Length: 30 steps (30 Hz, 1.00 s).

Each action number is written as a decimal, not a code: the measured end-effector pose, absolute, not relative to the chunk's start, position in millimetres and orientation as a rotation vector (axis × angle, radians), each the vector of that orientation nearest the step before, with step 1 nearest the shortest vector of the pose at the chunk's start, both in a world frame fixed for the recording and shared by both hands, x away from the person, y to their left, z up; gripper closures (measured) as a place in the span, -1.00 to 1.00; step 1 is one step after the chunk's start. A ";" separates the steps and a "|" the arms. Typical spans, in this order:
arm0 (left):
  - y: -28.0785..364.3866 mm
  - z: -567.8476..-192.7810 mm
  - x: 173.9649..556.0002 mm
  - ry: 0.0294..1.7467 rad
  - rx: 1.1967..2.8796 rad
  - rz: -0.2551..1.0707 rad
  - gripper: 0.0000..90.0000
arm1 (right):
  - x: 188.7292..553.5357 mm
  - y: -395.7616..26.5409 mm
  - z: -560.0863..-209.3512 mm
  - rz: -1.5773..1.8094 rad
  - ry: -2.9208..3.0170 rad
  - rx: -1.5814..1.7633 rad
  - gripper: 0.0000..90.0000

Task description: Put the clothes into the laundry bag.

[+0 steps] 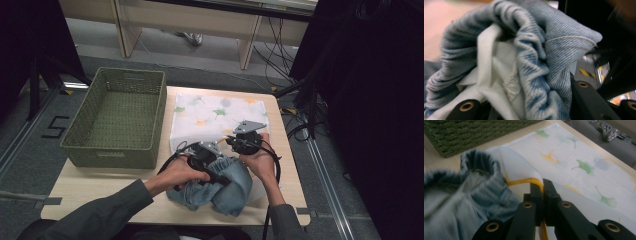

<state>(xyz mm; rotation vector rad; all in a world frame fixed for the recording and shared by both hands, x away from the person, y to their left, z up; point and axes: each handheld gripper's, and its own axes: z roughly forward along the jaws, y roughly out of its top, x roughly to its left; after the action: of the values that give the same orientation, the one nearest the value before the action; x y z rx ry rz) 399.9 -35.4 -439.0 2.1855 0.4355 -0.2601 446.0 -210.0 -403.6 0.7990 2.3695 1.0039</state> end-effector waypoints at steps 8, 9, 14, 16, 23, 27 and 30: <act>-29.5 -427.9 423.2 0.617 2.150 -0.036 0.47 | 432.4 -211.0 -387.8 1.000 2.347 0.784 0.98; -24.5 -422.7 427.4 0.639 2.136 -0.023 0.46 | 431.9 -211.6 -386.8 1.000 2.346 0.777 0.98; -16.4 -428.6 448.0 0.710 2.154 0.106 0.41 | 430.7 -211.9 -379.1 1.000 2.324 0.772 0.98; -24.8 -452.5 455.0 0.774 2.157 0.050 0.30 | 431.4 -211.1 -382.4 0.976 2.323 0.771 0.98; -34.1 -450.7 445.7 0.760 2.187 0.126 -0.18 | 432.4 -217.3 -398.7 0.938 2.356 0.786 0.98; -9.8 -420.7 426.6 0.691 2.187 0.100 -0.62 | 431.9 -222.6 -400.4 0.947 2.360 0.817 0.98; 2.3 -412.0 420.4 0.675 2.164 0.084 -0.65 | 429.8 -222.2 -401.3 0.928 2.355 0.834 0.98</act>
<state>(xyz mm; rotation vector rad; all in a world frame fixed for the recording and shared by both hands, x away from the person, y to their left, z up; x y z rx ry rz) 420.4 2.3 -412.0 2.1645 0.6750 0.0837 429.8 -222.2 -401.3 0.8340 2.3549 0.9278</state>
